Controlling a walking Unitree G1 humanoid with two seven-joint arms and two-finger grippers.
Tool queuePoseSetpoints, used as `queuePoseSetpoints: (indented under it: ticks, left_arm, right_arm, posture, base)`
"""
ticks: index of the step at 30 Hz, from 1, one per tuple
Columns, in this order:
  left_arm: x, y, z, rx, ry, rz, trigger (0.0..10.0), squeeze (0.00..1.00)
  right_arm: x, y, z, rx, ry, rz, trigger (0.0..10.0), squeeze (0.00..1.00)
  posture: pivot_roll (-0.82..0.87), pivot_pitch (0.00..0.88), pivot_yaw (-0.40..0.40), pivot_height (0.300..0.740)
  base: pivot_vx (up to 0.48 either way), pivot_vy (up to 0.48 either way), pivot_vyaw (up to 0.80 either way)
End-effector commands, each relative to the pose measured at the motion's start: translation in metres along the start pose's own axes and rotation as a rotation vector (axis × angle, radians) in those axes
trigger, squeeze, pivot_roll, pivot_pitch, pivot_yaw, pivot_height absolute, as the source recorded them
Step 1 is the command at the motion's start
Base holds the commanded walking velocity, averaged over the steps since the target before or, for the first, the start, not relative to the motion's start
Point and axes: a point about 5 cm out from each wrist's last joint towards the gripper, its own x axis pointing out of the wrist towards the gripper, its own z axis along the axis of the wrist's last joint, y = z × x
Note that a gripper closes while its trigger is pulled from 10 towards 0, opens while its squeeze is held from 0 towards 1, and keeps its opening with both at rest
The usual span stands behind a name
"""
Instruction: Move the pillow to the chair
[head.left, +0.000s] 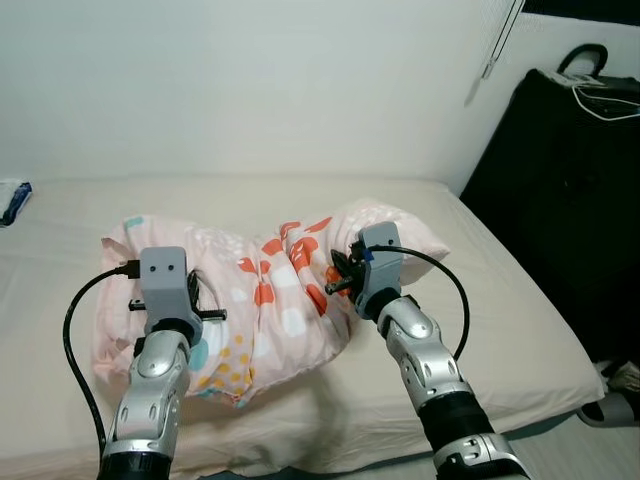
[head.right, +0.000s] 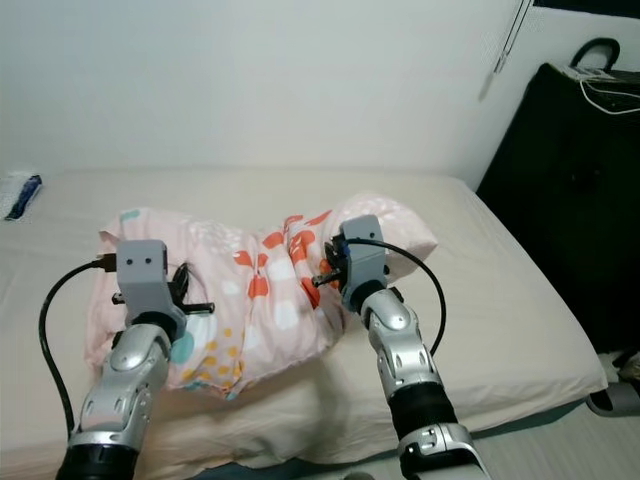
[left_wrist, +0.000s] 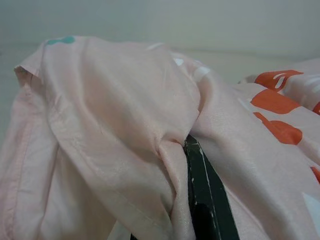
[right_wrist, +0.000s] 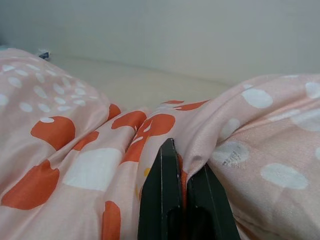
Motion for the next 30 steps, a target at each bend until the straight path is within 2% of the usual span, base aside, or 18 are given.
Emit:
queuePoseSetpoints:
  ticks: [1, 10, 22, 25, 26, 30]
  left_arm:
    - [0.002, -0.019, 0.007, -0.018, -0.051, -0.079, 10.0, 0.00]
    - [0.003, -0.019, 0.009, -0.024, -0.060, -0.082, 10.0, 0.00]
    - [0.003, -0.018, 0.007, -0.023, -0.055, -0.081, 10.0, 0.00]
    - [0.003, -0.016, 0.002, -0.018, -0.034, -0.072, 10.0, 0.00]
    - [0.001, -0.016, -0.003, -0.029, -0.014, -0.057, 10.0, 0.00]
    - [-0.001, -0.019, -0.006, -0.046, 0.008, -0.060, 10.0, 0.00]
  right_arm:
    - [0.005, 0.014, 0.014, -0.010, -0.070, 0.077, 10.0, 0.00]
    - [0.006, 0.014, 0.017, -0.009, -0.082, 0.084, 10.0, 0.00]
    - [0.006, 0.011, 0.016, -0.013, -0.066, 0.063, 10.0, 0.00]
    - [0.004, 0.007, 0.008, -0.038, -0.032, 0.031, 10.0, 0.00]
    - [0.001, 0.004, -0.003, -0.073, -0.001, 0.007, 10.0, 0.00]
    - [-0.003, 0.001, -0.011, -0.092, 0.022, -0.017, 10.0, 0.00]
  posture:
    - [0.03, 0.000, -0.143, 0.707]
    - [0.03, 0.000, -0.143, 0.740]
    - [0.03, 0.000, -0.141, 0.740]
    - [0.02, 0.000, -0.143, 0.740]
    - [0.03, 0.000, -0.145, 0.740]
    - [0.03, 0.000, -0.143, 0.740]
  base:
    - [0.000, 0.000, 0.00]
    - [0.000, 0.000, 0.00]
    - [0.000, 0.000, 0.00]
    - [0.000, 0.000, 0.00]
    - [0.000, 0.000, 0.00]
    - [0.000, 0.000, 0.00]
